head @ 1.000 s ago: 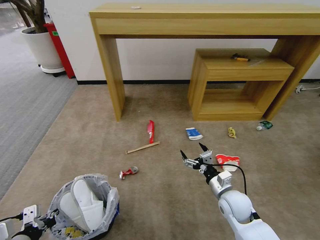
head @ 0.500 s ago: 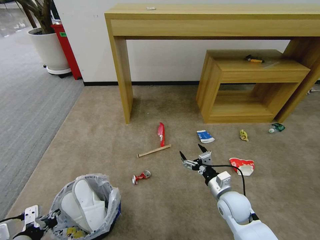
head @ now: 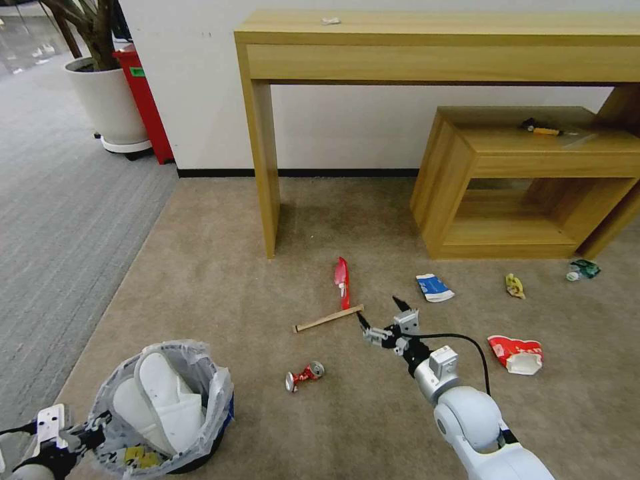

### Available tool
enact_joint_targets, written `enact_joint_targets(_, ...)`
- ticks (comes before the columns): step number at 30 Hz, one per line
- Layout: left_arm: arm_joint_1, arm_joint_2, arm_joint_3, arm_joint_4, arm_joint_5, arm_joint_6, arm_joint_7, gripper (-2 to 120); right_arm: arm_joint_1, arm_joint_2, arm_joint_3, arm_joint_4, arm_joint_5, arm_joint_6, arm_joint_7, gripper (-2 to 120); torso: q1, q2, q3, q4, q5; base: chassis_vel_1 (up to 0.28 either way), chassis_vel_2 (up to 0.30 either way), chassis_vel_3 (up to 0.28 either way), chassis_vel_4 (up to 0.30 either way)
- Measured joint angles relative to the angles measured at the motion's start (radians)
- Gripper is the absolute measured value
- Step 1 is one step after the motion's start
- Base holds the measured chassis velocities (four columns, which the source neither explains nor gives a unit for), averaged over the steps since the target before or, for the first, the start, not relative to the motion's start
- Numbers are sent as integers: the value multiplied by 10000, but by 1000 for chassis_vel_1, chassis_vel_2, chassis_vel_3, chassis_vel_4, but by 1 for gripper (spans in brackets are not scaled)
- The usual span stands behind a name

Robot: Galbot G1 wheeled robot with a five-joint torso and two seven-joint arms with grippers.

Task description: Pick up the trash bin and place the garbage on the floor into it.

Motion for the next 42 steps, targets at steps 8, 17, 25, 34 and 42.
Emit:
enact_joint_targets(8,-255,224,-7,-42,-128,1,-153,0,1230,56,-1636,-1629,1150,-1187,-2,100,0,-1,-1,4,2,-1,-18,2,19)
enact_joint_targets(17,-365,471,123,13,-47,0,-184,0,3318,-1814,-2967,-3046,153,-944,-3091,100,0,0,0,-4,-1,0,0,0,0)
enact_joint_targets(25,-428,154,324,-160,179,0,-204,0,5792,-2026,-5068,-4276,-581,-39,-5147,100,0,0,0,8,-1,0,0,0,0)
enact_joint_targets(34,-442,96,322,-372,223,1,-300,0,7456,-458,-6874,-6603,-2976,1357,-6678,100,0,0,0,2,-2,0,0,0,0)
enact_joint_targets(42,-470,72,339,-445,218,1,-382,0,7785,427,-7281,-7390,-3458,1153,-7037,100,0,-1,-1,1,-3,0,0,0,0)
